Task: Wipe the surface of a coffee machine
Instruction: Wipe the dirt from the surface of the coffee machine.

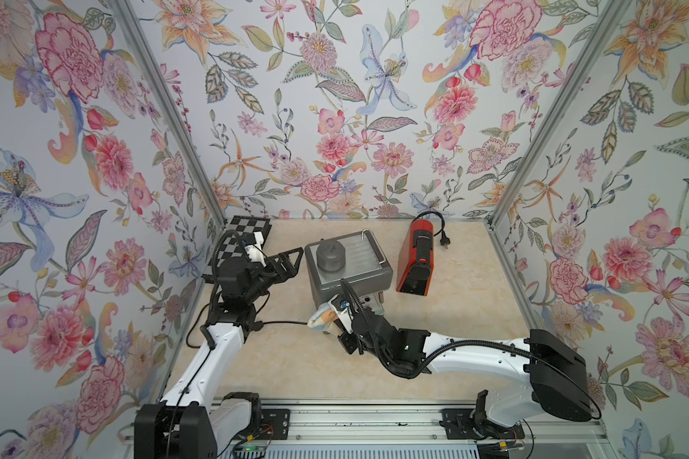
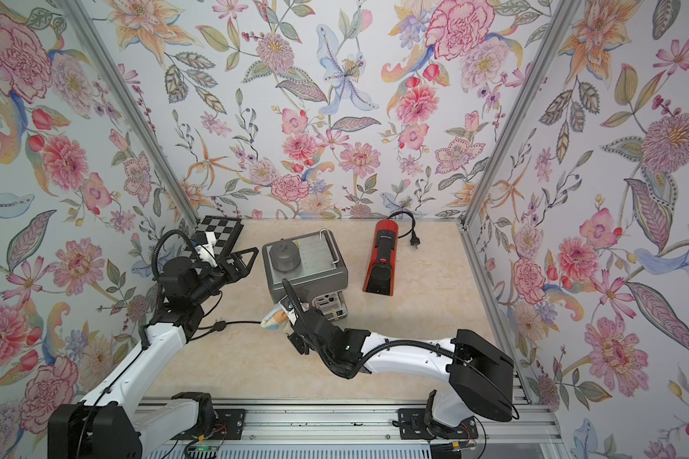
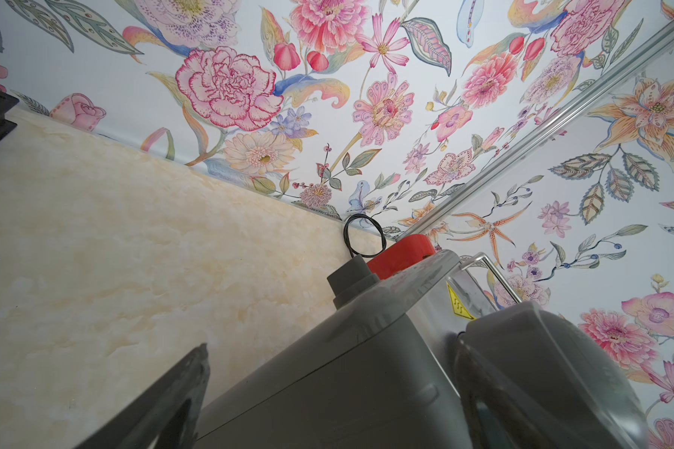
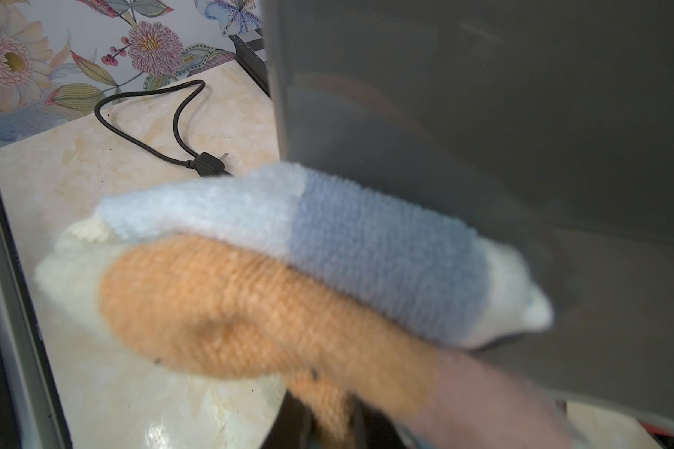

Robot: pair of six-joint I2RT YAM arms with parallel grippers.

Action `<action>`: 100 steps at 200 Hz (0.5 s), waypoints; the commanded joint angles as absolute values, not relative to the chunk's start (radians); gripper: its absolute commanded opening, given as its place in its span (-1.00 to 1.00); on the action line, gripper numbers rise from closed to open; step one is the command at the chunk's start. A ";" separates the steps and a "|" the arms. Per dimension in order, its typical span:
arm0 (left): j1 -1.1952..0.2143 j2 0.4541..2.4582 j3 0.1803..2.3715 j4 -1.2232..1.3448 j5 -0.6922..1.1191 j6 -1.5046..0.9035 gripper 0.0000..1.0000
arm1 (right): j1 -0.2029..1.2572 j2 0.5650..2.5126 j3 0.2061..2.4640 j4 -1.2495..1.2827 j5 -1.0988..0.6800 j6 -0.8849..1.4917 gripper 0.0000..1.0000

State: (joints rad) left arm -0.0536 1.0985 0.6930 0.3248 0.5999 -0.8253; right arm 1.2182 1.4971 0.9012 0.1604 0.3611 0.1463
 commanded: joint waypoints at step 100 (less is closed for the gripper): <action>-0.045 1.061 0.693 0.325 0.637 -0.812 0.98 | 1.245 1.415 0.920 0.231 0.428 0.119 -1.00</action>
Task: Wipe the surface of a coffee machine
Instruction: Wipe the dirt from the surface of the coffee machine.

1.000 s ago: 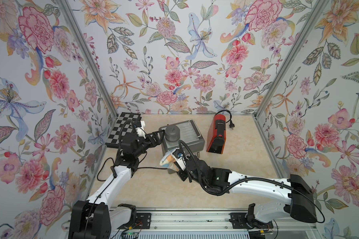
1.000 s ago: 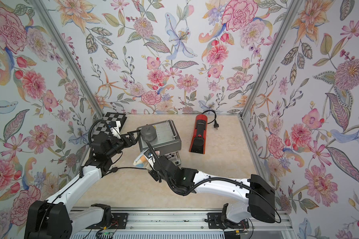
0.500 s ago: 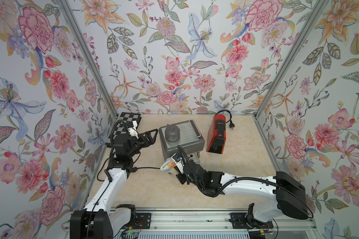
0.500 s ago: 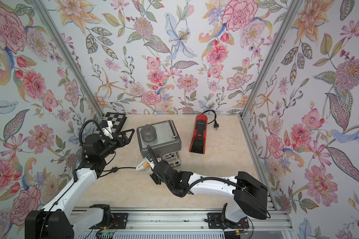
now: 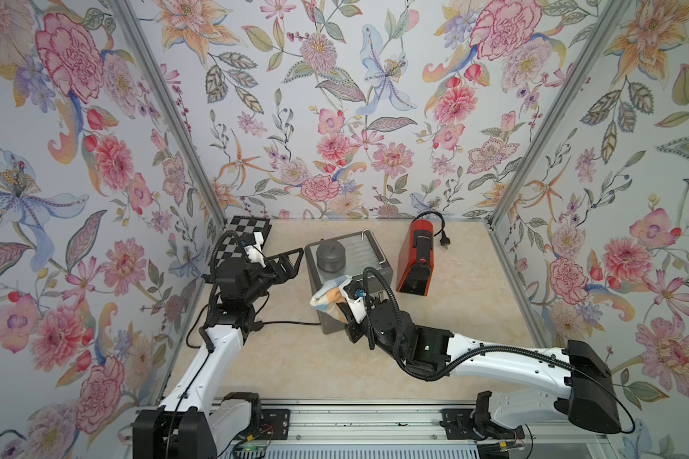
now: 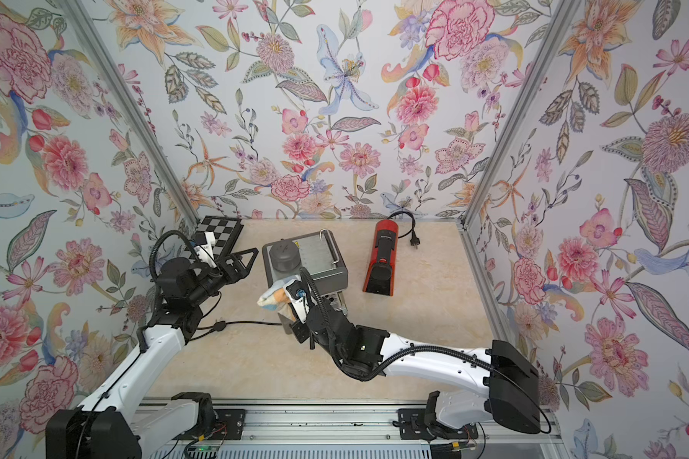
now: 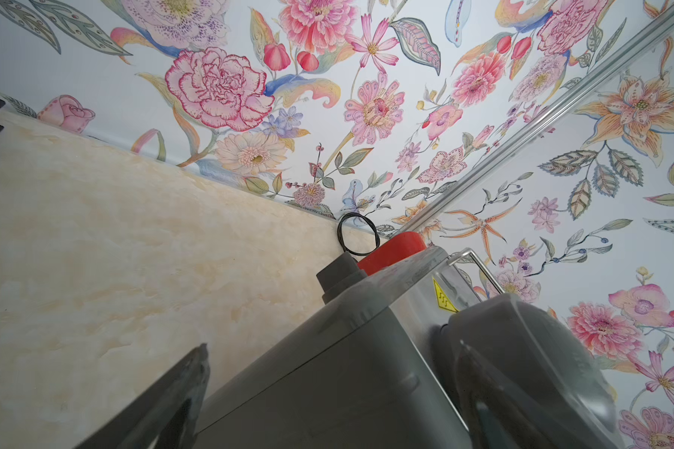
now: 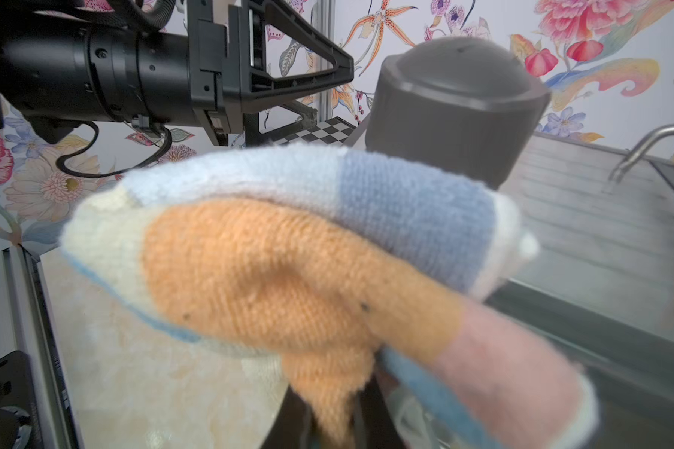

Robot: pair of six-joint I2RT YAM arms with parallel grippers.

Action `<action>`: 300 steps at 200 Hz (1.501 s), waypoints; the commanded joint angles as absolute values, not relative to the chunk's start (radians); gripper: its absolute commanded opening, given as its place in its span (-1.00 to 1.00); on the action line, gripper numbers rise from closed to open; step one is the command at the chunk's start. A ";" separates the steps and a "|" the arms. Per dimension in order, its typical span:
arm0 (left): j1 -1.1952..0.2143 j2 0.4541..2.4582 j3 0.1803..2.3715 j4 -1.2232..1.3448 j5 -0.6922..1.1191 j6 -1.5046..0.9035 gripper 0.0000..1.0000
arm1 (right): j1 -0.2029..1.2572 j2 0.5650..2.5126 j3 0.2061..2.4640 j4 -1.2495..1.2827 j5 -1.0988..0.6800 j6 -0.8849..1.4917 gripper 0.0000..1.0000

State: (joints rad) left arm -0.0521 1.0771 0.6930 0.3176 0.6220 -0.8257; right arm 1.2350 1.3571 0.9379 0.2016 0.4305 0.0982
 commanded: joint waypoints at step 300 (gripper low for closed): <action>-0.046 1.069 0.728 0.280 0.641 -0.795 0.98 | 1.208 1.797 0.518 0.976 0.689 -0.042 -1.00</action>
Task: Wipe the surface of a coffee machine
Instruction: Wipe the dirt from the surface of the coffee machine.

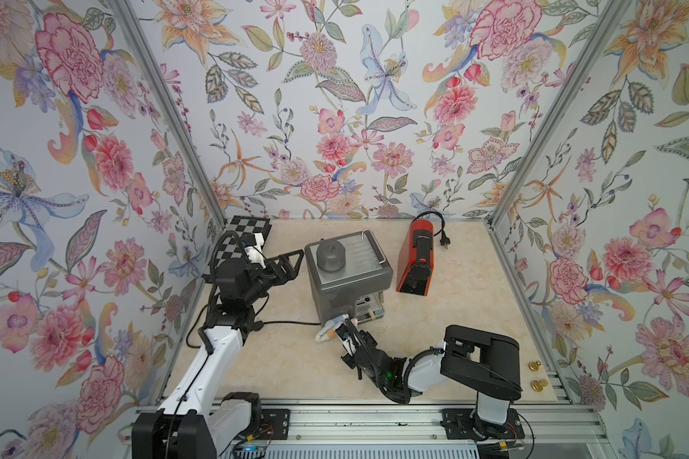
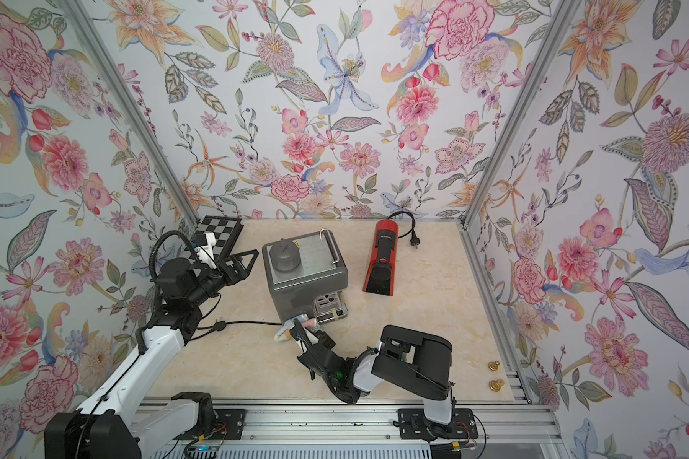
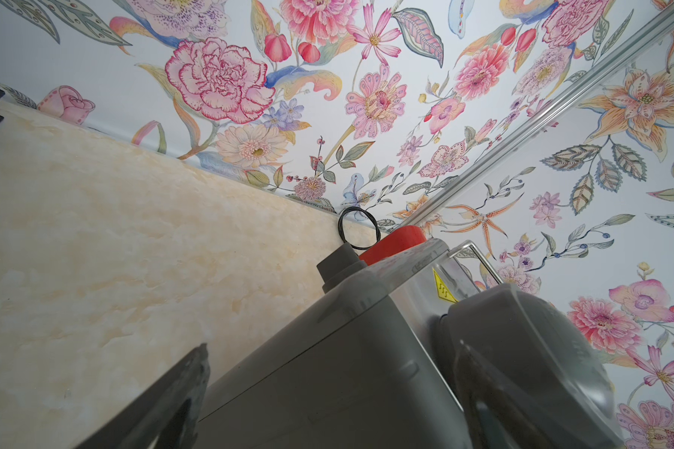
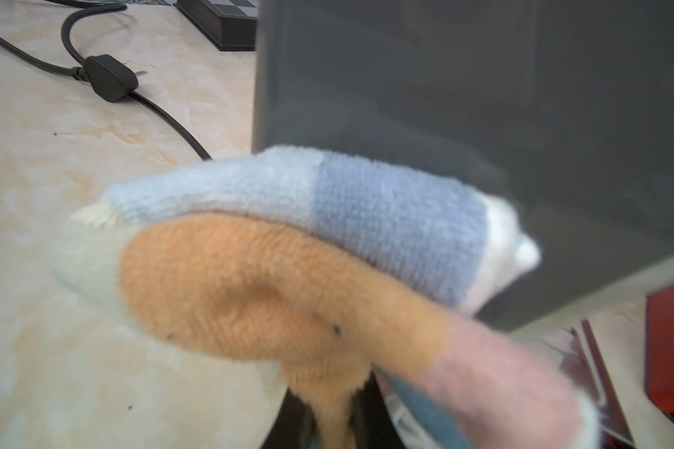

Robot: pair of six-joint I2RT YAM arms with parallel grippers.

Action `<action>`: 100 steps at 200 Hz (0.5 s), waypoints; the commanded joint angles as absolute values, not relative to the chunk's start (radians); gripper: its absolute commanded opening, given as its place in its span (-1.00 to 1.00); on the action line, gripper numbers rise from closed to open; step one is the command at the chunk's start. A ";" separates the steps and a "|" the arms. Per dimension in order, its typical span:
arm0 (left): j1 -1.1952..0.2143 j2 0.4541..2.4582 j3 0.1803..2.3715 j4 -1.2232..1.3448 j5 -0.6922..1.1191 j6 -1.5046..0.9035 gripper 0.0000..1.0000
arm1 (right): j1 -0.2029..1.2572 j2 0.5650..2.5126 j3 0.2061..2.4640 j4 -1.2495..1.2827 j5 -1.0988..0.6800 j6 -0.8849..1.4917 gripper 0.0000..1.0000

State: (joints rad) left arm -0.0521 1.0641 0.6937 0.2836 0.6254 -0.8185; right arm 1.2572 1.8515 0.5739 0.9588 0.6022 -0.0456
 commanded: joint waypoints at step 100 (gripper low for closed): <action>-0.047 1.071 0.755 0.250 0.634 -0.784 0.98 | 1.107 1.717 0.388 0.982 0.699 -0.113 -1.00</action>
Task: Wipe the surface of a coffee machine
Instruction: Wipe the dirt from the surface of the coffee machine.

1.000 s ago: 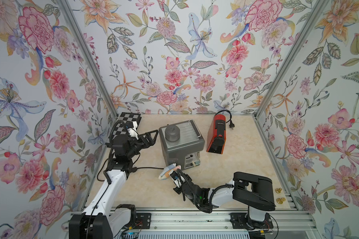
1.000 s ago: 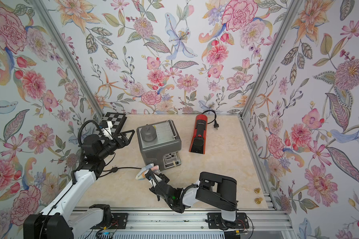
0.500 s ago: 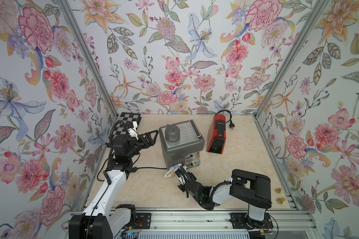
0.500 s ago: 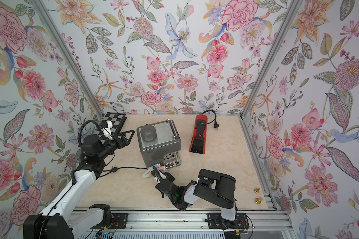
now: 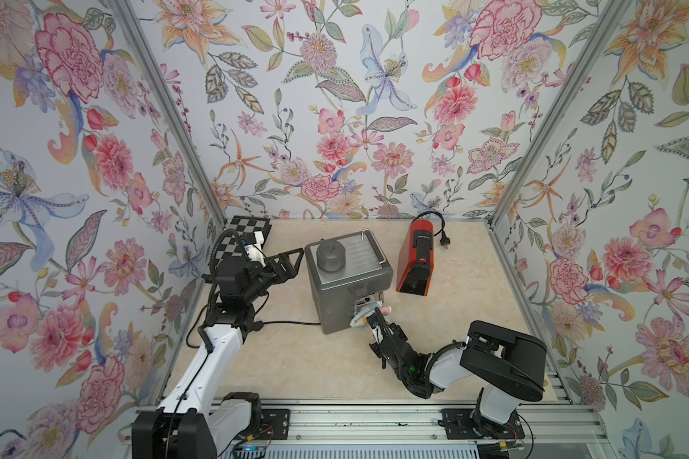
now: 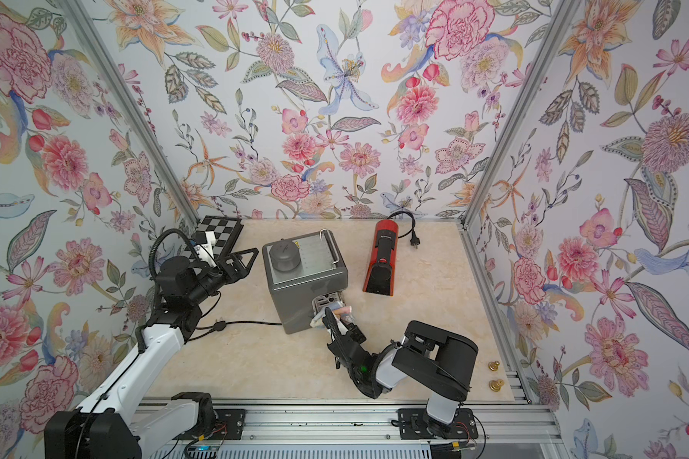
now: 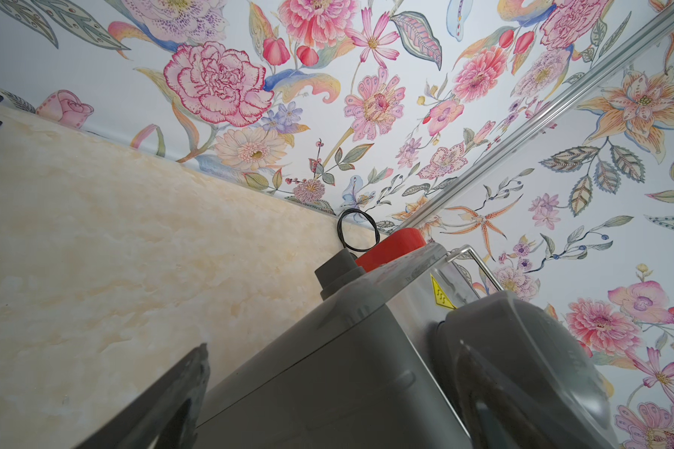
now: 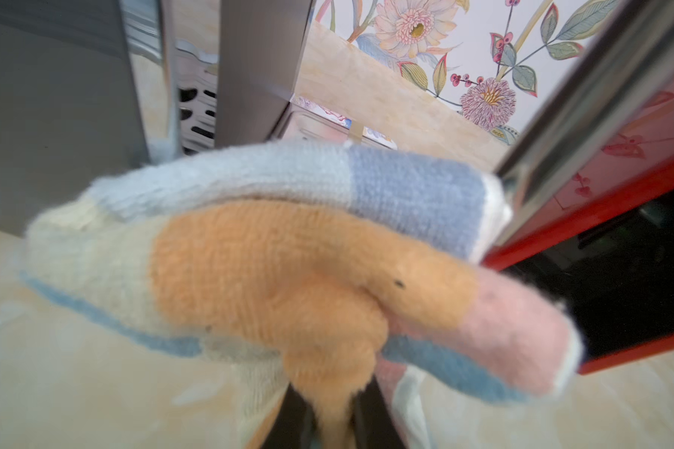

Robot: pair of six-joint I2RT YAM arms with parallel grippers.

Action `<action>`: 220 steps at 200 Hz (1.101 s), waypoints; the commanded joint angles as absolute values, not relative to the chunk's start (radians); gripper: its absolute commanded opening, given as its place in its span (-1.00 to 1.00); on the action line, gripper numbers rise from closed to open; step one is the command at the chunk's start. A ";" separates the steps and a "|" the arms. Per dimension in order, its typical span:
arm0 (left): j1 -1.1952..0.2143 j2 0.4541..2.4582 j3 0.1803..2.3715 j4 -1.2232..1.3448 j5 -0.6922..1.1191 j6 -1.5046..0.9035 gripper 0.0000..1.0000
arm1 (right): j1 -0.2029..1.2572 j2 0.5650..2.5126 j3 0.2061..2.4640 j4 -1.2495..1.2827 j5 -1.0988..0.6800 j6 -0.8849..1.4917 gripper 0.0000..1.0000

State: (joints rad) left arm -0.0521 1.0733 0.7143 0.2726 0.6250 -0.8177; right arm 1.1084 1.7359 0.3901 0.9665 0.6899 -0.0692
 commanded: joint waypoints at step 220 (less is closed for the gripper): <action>-0.046 1.027 0.733 0.230 0.627 -0.761 0.98 | 1.258 1.624 0.696 0.918 0.648 -0.299 -1.00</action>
